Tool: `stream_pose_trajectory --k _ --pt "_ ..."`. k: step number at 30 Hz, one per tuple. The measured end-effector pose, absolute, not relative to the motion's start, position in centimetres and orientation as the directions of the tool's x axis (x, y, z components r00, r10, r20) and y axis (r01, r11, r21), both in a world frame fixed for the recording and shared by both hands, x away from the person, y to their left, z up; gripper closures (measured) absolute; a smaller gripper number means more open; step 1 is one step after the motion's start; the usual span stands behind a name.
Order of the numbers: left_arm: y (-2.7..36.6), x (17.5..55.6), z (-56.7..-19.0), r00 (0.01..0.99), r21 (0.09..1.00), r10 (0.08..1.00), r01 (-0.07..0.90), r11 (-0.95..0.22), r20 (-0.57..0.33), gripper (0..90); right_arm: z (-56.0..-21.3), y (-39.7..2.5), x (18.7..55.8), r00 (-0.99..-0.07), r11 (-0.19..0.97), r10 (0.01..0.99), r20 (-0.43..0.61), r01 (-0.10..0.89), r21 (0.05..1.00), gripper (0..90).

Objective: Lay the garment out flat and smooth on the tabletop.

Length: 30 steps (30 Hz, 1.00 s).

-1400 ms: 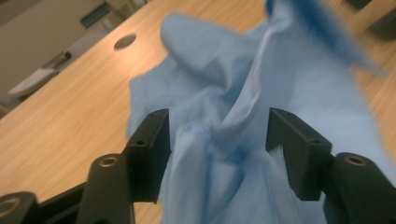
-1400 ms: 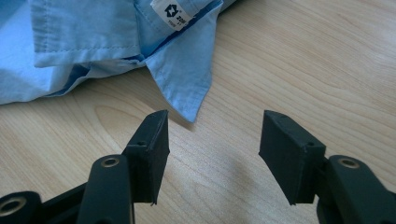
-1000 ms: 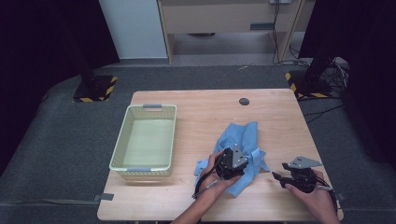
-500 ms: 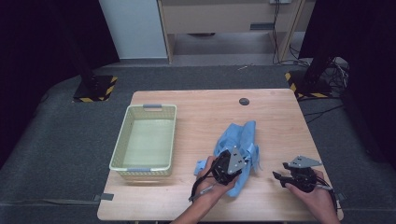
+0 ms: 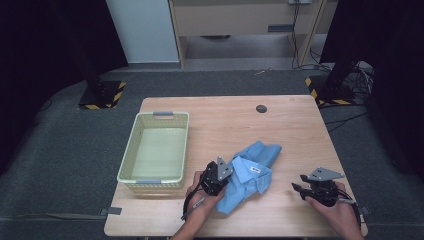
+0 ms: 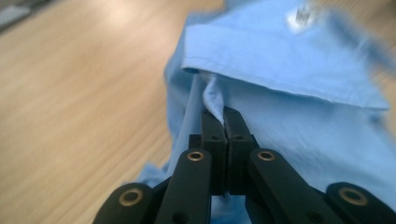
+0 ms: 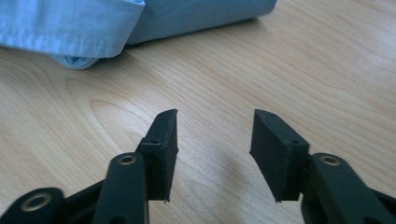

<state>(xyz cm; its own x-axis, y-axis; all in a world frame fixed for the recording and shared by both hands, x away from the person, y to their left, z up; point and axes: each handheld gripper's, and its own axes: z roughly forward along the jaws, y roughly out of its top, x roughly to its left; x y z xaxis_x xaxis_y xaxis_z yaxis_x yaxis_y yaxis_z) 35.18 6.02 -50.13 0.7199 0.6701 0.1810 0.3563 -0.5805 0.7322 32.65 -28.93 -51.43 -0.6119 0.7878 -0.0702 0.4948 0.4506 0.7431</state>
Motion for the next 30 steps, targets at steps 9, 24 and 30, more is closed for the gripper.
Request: stream_pose_trajectory --k 9,24,30 --pt "5.7 36.0 -52.6 0.710 0.695 0.669 0.369 -0.617 0.217 89.4 -51.7 -26.8 32.8 -0.710 0.530 0.698 -0.091 0.427 0.732 68.2" --pt "2.6 36.0 -53.6 0.813 0.742 0.529 0.197 -0.641 0.242 89.5 -51.6 -28.3 33.0 -0.743 0.460 0.669 0.004 0.418 0.784 51.5" --pt "2.0 35.4 -53.7 0.822 0.740 0.504 0.162 -0.652 0.264 89.5 -51.9 -27.5 33.7 -0.768 0.444 0.639 0.047 0.418 0.793 36.7"
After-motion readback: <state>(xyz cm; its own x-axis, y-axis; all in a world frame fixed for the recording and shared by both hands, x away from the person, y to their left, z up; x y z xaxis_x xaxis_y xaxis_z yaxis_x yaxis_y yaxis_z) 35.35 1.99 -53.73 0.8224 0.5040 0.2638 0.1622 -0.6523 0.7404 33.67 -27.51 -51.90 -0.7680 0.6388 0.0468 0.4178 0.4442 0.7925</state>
